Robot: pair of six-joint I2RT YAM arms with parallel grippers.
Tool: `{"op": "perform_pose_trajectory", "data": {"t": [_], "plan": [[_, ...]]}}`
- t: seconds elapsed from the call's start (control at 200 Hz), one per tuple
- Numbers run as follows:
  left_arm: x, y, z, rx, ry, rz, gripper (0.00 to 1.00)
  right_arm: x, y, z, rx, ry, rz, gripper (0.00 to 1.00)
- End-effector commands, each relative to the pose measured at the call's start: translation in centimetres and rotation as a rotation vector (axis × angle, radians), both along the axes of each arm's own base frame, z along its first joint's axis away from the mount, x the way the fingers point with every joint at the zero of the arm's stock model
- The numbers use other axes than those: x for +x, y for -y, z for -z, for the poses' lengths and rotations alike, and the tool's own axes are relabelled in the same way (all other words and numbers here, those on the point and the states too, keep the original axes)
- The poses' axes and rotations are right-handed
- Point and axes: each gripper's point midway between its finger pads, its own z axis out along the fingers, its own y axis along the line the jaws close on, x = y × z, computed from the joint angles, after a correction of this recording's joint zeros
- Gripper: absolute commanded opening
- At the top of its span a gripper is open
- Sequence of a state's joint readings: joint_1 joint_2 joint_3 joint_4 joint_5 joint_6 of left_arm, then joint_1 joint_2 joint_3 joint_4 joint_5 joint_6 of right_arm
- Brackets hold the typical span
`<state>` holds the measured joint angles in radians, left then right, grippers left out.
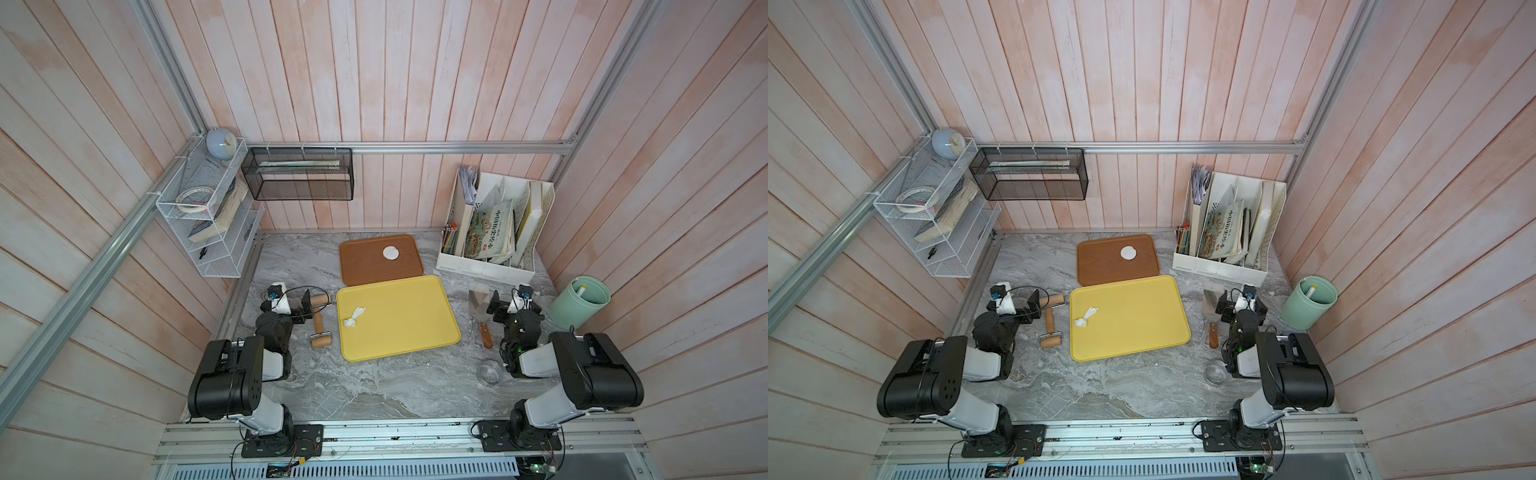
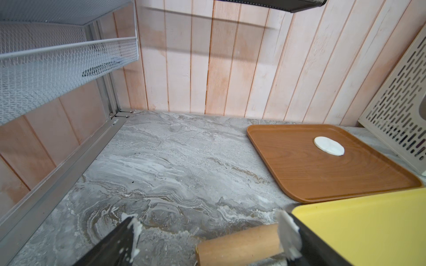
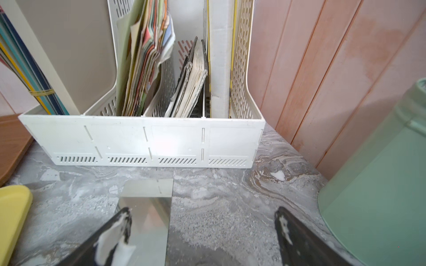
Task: Roll out the dumpling wrappers from the dough
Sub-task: Reset both arms
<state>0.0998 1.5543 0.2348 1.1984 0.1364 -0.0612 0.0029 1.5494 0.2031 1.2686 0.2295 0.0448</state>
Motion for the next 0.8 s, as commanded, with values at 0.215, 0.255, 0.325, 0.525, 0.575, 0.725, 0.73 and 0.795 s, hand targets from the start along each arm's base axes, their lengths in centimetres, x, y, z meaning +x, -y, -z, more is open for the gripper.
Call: {"op": "perform_pose_trajectory", "data": {"t": [0.215, 0.255, 0.325, 0.525, 0.575, 0.725, 0.73, 0.795], "plan": [[0.4, -0.1, -0.7, 0.012, 0.023, -0.028, 1.0, -0.3, 0.9, -1.8, 0.024, 0.098, 0.055, 0.98], [0.4, 0.1, -0.7, 0.015, 0.023, -0.019, 1.0, -0.3, 0.9, -1.8, 0.024, 0.095, 0.055, 0.98], [0.7, 0.4, -0.6, 0.022, 0.016, 0.0, 1.0, -0.3, 0.9, -1.9, 0.023, 0.102, 0.054, 0.98], [0.8, 0.8, -0.5, 0.03, 0.009, 0.025, 1.0, -0.3, 0.9, -1.9, 0.023, 0.1, 0.054, 0.98], [0.8, 0.8, -0.5, 0.03, 0.007, 0.029, 1.0, -0.3, 0.9, -1.9, 0.023, 0.1, 0.054, 0.98], [0.9, 1.3, -0.5, 0.037, 0.008, 0.055, 1.0, -0.3, 0.9, -1.9, 0.023, 0.1, 0.054, 0.98], [0.9, 1.3, -0.5, 0.037, 0.007, 0.055, 1.0, -0.3, 0.9, -1.9, 0.023, 0.1, 0.055, 0.98], [0.9, 1.3, -0.5, 0.037, 0.007, 0.056, 1.0, -0.3, 0.9, -1.9, 0.023, 0.101, 0.054, 0.98]]}}
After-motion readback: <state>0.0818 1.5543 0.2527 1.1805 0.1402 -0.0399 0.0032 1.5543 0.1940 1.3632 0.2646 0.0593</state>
